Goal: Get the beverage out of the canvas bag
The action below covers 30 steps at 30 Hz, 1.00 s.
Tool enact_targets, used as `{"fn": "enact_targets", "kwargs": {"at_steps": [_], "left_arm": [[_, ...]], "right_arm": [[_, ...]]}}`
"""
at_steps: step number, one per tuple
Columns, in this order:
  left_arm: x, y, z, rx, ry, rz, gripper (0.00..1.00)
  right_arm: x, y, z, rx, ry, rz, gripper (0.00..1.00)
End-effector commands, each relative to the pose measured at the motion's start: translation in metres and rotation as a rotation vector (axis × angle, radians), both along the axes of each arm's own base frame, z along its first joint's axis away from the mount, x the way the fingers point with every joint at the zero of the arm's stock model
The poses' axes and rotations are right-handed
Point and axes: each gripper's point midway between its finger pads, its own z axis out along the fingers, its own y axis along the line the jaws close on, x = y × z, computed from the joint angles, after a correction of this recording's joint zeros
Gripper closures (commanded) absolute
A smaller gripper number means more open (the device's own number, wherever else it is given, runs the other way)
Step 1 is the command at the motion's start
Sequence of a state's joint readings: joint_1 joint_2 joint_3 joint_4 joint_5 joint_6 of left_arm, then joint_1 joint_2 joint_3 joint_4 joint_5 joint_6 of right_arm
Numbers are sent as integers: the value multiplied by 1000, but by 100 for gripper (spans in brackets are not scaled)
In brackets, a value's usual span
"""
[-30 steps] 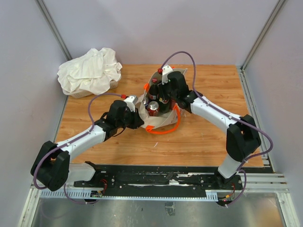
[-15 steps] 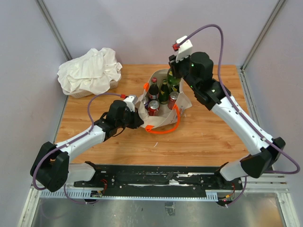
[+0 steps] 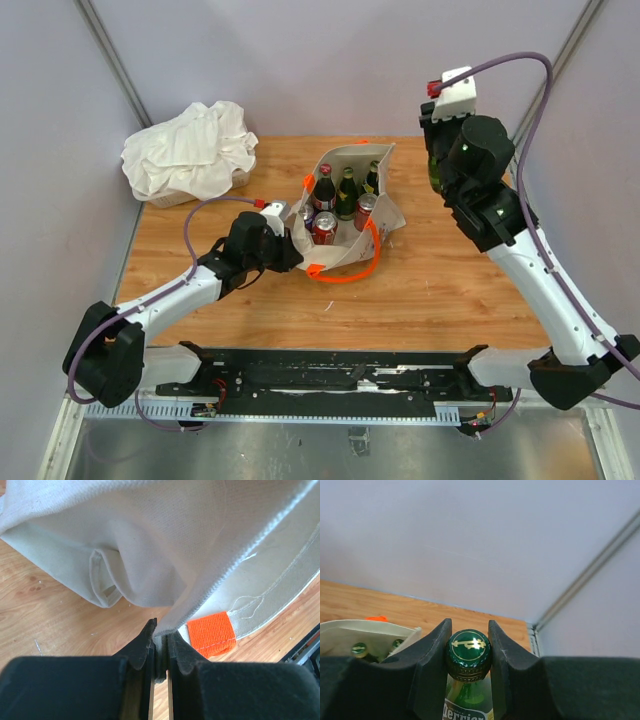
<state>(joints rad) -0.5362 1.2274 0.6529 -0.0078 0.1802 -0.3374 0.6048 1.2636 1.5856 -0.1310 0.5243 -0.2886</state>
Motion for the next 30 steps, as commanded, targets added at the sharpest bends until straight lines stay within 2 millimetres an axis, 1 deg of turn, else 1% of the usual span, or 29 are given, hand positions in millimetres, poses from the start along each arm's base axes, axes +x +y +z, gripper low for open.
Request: {"fn": "enact_targets", "kwargs": {"at_steps": [1,5,11,13,14,18,23,25,30], "left_arm": [[-8,27,-28,136,57,45,97],[-8,28,-28,142,57,48,97],[-8,29,-28,150,60,47,97],[-8,29,-30,154,65,49,97],[-8,29,-31,156,67,50,97],[-5,28,-32,159,72,53,98],[-2,26,-32,164,78,53,98],[-1,26,-33,169,81,53,98],[2,25,-32,170,83,55,98]], "right_arm": [[-2,-54,14,114,-69,-173,99],[11,-76,-23,153,4,-232,99],[41,-114,-83,248,110,-295,99],[53,-117,-102,263,123,-265,99],[58,-119,-119,261,132,-257,99],[73,-123,-153,258,92,-217,99],[86,-134,-189,323,76,-215,99],[89,-139,-200,347,76,-215,99],[90,-140,-216,361,70,-208,99]]}}
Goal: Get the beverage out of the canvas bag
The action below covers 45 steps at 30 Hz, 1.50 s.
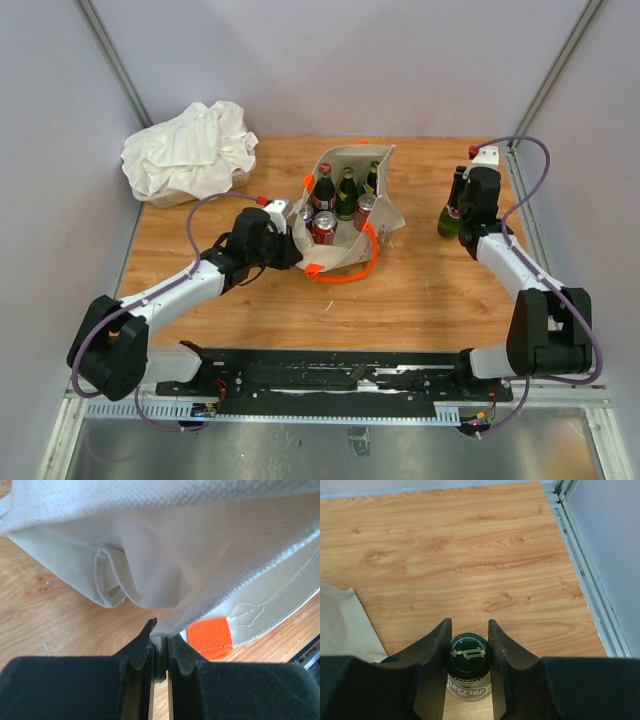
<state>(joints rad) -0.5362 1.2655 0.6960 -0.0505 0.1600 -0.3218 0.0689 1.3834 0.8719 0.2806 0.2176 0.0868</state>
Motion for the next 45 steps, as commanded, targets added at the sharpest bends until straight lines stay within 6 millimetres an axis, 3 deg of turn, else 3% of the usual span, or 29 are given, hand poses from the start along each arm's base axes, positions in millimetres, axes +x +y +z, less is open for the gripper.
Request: {"fn": "enact_targets", "kwargs": {"at_steps": [1,8,14,17,20,23,27,30,35,37,42,45], "left_arm": [[-3,23,-29,131,66,48,98],[-2,21,-32,133,72,34,98],[-2,19,-33,137,75,20,98],[-2,19,-32,136,73,17,98],[-3,19,-33,135,75,13,98],[-5,19,-33,134,74,11,98],[-5,19,-30,131,68,9,98],[-5,19,-25,124,58,10,98],[-4,19,-17,107,37,19,98],[-5,18,-15,99,32,17,98],[-8,18,-12,83,17,9,98],[-10,18,-11,79,10,4,99]], "right_arm": [[21,-3,75,58,-312,-6,99],[18,-2,45,54,-236,-4,99],[11,-1,16,58,-161,3,85],[8,0,5,59,-131,6,66],[4,1,-1,59,-108,9,29],[0,1,4,54,-106,-3,1],[-6,12,25,10,-125,27,1],[-12,30,58,-41,-137,55,4],[-26,84,116,-75,-164,213,44],[-30,107,134,-61,-157,286,55],[-39,165,149,-80,-111,439,66],[-43,204,144,-97,-68,536,70]]}}
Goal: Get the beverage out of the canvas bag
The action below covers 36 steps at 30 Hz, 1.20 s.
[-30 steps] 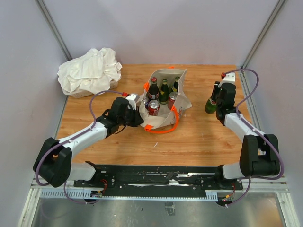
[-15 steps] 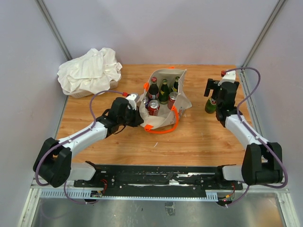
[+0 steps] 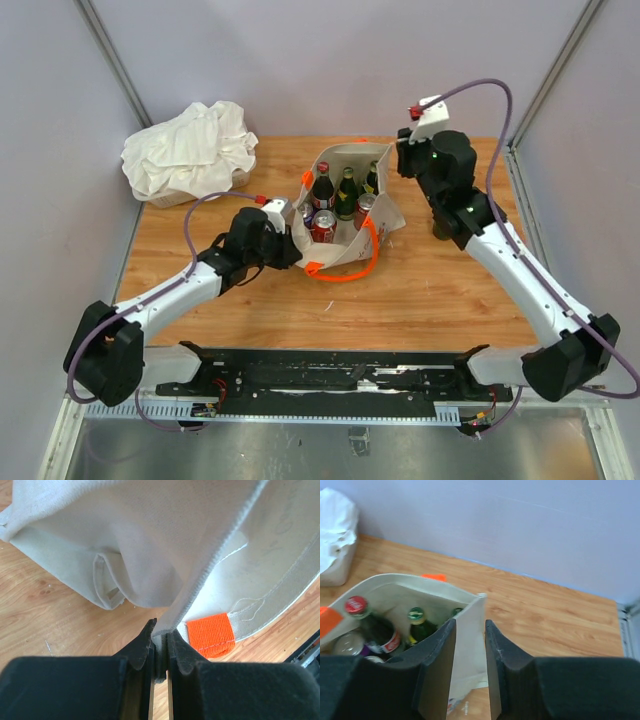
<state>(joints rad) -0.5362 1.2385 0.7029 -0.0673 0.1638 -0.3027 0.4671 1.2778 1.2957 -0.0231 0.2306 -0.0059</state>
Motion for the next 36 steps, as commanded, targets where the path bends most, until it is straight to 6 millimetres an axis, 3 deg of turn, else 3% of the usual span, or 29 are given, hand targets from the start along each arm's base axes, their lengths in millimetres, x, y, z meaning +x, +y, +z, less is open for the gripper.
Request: {"fn": "enact_targets", "kwargs": {"at_steps": [1,7,11,13,21,28,32,36], "left_arm": [[-9,17,-19,76,31,16,99],[-11,18,-14,52,14,23,99],[-11,16,-11,35,-4,22,100],[-9,16,-11,35,-12,23,99],[-8,15,-15,43,-12,12,100],[-9,15,-23,56,9,5,99],[-9,14,-25,55,15,4,100],[-7,13,-26,58,19,4,99]], "right_arm": [[-10,55,-37,-115,149,148,70],[-8,117,-80,-163,290,279,70],[-2,135,-111,-151,390,299,72],[2,130,-131,-177,445,251,69],[1,89,-191,-274,587,70,44],[3,61,-216,-243,643,-25,26],[3,50,-230,-246,671,-75,10],[4,44,-237,-247,681,-111,3]]}}
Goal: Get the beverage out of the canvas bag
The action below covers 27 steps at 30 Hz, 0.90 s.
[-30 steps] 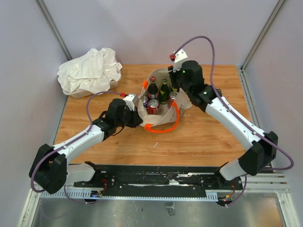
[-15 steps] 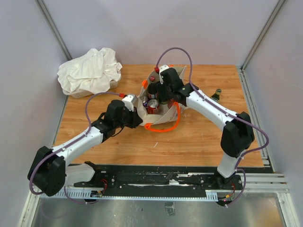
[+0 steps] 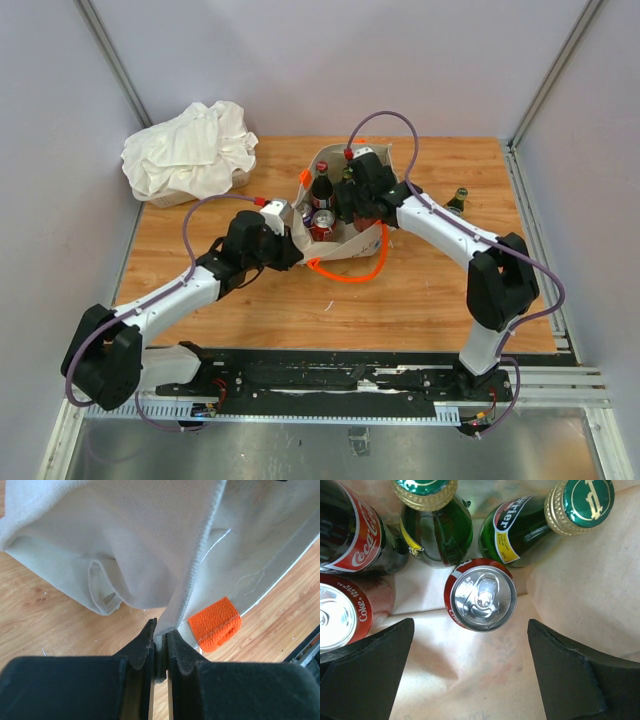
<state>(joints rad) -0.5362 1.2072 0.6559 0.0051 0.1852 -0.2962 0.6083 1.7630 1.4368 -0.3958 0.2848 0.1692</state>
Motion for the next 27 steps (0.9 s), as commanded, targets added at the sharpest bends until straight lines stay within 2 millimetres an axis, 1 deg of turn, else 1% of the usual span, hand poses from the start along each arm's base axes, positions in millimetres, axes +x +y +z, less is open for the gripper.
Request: {"fn": "enact_targets", "kwargs": {"at_steps": [1,4,9,13,16,23,27], "left_arm": [[-5,16,-31,94,67,26,99],[-4,15,-33,96,72,27,99],[-2,14,-34,99,72,25,99],[1,13,-34,102,72,22,100],[2,12,-34,102,73,21,99],[3,10,-36,107,81,17,100],[6,10,-36,109,80,19,99]], "right_arm": [[1,-28,-20,-57,35,-118,2],[4,-30,-26,-60,46,-132,0],[8,-33,-42,-53,82,-153,0],[13,-35,-51,-38,97,-162,1],[19,-34,-54,-24,100,-158,3],[28,-25,-54,-3,93,-131,5],[34,-23,-53,-3,84,-128,12]]}}
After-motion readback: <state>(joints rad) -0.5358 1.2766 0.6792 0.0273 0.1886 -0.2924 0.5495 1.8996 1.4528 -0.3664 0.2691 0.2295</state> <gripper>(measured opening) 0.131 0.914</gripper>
